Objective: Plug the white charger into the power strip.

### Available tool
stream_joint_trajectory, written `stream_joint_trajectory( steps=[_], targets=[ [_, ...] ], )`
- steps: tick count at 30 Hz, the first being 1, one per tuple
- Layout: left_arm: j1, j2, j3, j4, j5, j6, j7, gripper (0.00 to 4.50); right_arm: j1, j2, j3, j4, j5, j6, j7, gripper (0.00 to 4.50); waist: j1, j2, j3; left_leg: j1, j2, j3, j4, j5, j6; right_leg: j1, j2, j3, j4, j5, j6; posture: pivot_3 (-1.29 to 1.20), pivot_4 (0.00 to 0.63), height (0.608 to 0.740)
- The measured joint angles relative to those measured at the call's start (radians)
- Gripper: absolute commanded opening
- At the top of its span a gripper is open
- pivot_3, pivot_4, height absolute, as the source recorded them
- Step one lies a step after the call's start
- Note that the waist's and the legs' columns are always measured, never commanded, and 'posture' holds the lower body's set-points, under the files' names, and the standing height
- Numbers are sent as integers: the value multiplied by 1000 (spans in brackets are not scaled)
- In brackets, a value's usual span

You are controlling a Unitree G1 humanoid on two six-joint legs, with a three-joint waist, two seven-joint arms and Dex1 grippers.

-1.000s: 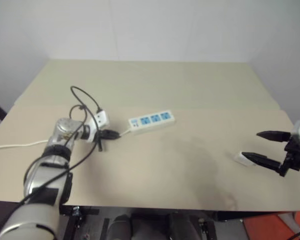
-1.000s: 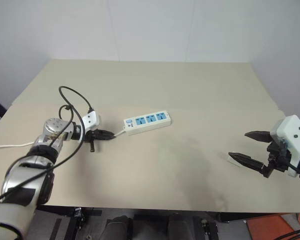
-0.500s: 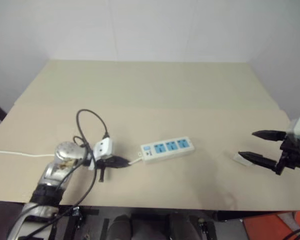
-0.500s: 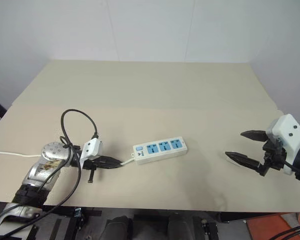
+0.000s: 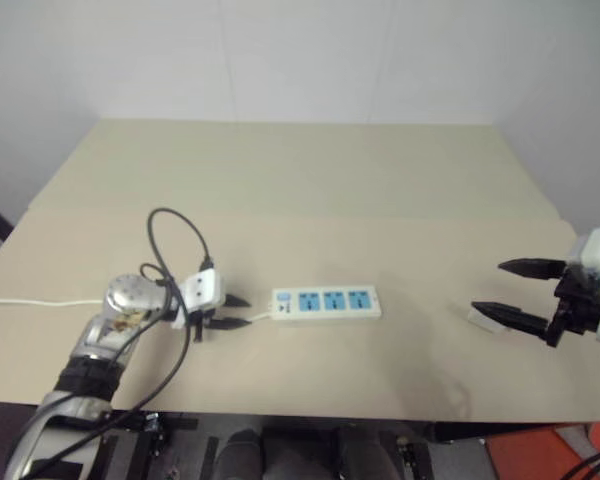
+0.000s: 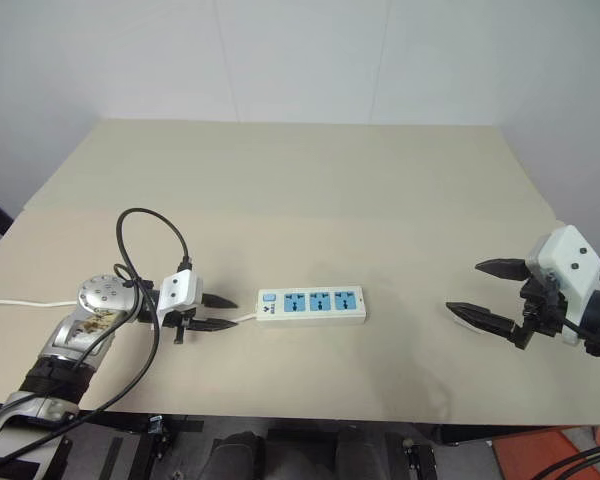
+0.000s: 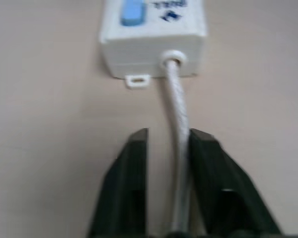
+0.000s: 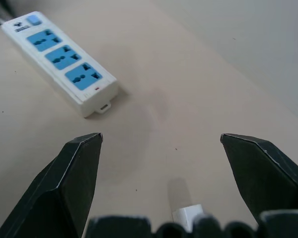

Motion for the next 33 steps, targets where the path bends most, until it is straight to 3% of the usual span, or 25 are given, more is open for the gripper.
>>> stream_joint_trajectory(
  steps=[6,7,16,25,33],
  targets=[
    [-31,3,2,14,-55,10,-42,4340,17,2,-8,-2,1,0,-2,4500,-4,0,0,1,0,0,0,0,0,0,0,0,1,0,1,0,150,740],
    [-34,5,5,14,-70,14,-51,4451,21,2,-10,-3,1,0,-2,4500,-4,0,0,1,0,0,0,0,0,0,0,0,1,-1,2,0,150,740],
    [-94,15,49,12,-173,76,-115,4451,34,8,-17,-10,7,0,-3,4500,-2,0,0,1,0,0,0,0,0,0,0,0,0,-1,3,0,150,740],
    [-187,-154,-53,181,-114,-33,-143,4451,6,8,-19,-11,9,3,-10,4500,0,0,0,-1,0,0,1,0,0,0,0,0,0,0,0,0,150,740],
    [-261,-242,-58,383,-65,-173,-126,4451,23,15,-49,-47,30,22,-14,4500,-4,0,0,-1,0,0,1,0,0,0,0,0,0,0,0,0,150,740]
  ],
)
